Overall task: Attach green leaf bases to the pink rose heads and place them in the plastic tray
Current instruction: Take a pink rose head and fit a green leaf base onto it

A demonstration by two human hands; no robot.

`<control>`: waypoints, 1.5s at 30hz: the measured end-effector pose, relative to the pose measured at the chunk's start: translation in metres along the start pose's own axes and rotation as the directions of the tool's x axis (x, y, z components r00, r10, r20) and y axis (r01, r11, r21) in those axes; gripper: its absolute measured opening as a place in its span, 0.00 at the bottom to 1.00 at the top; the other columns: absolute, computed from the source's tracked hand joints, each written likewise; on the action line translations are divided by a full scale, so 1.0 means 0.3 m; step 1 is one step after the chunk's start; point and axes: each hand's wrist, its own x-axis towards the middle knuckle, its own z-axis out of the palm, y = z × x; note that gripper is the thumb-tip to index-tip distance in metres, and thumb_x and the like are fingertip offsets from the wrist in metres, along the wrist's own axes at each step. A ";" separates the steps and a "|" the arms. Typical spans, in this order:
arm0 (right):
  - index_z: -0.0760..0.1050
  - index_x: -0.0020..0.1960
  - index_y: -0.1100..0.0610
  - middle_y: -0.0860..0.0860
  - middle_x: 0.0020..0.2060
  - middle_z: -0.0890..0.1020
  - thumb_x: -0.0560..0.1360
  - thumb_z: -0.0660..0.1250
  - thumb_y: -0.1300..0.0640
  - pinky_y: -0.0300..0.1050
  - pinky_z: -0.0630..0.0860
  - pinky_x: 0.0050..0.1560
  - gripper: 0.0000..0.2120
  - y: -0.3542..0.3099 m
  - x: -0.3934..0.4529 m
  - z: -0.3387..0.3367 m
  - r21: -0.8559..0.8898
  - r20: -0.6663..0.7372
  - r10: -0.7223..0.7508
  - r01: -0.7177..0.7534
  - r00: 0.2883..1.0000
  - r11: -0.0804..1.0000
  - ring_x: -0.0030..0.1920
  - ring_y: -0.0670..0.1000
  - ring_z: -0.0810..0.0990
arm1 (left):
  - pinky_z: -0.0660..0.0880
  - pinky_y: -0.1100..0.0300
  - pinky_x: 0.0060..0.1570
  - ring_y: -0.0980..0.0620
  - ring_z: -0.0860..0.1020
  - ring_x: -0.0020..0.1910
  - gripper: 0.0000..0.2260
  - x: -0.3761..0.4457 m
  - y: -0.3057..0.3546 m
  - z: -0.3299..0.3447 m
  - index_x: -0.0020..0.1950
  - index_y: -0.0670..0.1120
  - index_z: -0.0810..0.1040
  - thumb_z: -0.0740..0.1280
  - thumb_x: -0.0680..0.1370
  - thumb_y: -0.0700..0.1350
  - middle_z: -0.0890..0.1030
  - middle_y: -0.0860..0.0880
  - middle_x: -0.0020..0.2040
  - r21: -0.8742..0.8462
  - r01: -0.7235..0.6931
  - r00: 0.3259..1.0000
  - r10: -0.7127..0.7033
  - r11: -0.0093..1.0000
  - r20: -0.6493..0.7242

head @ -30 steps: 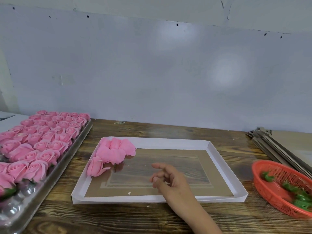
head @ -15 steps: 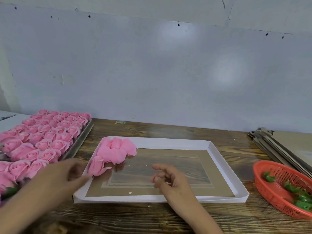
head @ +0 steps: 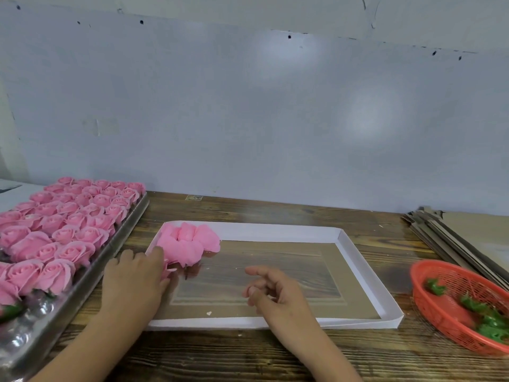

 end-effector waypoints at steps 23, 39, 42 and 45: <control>0.80 0.52 0.60 0.59 0.46 0.85 0.73 0.75 0.64 0.51 0.79 0.47 0.09 -0.027 -0.002 -0.002 0.299 -0.017 -0.026 0.030 1.000 0.954 0.45 0.53 0.81 | 0.80 0.63 0.42 0.54 0.84 0.48 0.21 -0.181 0.242 -0.193 0.54 0.55 0.84 0.81 0.65 0.39 0.87 0.52 0.48 -0.945 0.218 0.975 0.089 -0.245 0.202; 0.71 0.64 0.65 0.66 0.56 0.82 0.66 0.77 0.60 0.50 0.81 0.54 0.30 -0.033 -0.001 -0.028 0.766 0.157 -0.031 -0.102 0.987 0.635 0.56 0.61 0.83 | 0.80 0.63 0.51 0.54 0.83 0.54 0.21 -0.156 0.277 -0.244 0.52 0.54 0.84 0.78 0.63 0.62 0.86 0.49 0.51 -0.919 0.292 0.897 0.410 -0.266 0.166; 0.71 0.66 0.66 0.63 0.54 0.83 0.69 0.74 0.63 0.48 0.81 0.50 0.27 -0.033 -0.002 -0.029 0.775 0.229 -0.049 -0.152 0.972 0.613 0.49 0.55 0.84 | 0.81 0.62 0.50 0.53 0.84 0.52 0.17 -0.149 0.293 -0.258 0.50 0.56 0.85 0.75 0.66 0.61 0.87 0.48 0.50 -0.907 0.318 0.892 0.410 -0.276 0.188; 0.70 0.66 0.68 0.62 0.53 0.82 0.72 0.71 0.64 0.50 0.80 0.53 0.24 -0.036 -0.004 -0.028 0.800 0.296 -0.078 -0.202 0.952 0.566 0.50 0.55 0.83 | 0.81 0.58 0.53 0.53 0.85 0.52 0.12 -0.155 0.314 -0.265 0.53 0.59 0.85 0.73 0.70 0.58 0.87 0.50 0.51 -0.884 0.332 0.909 0.362 -0.329 0.207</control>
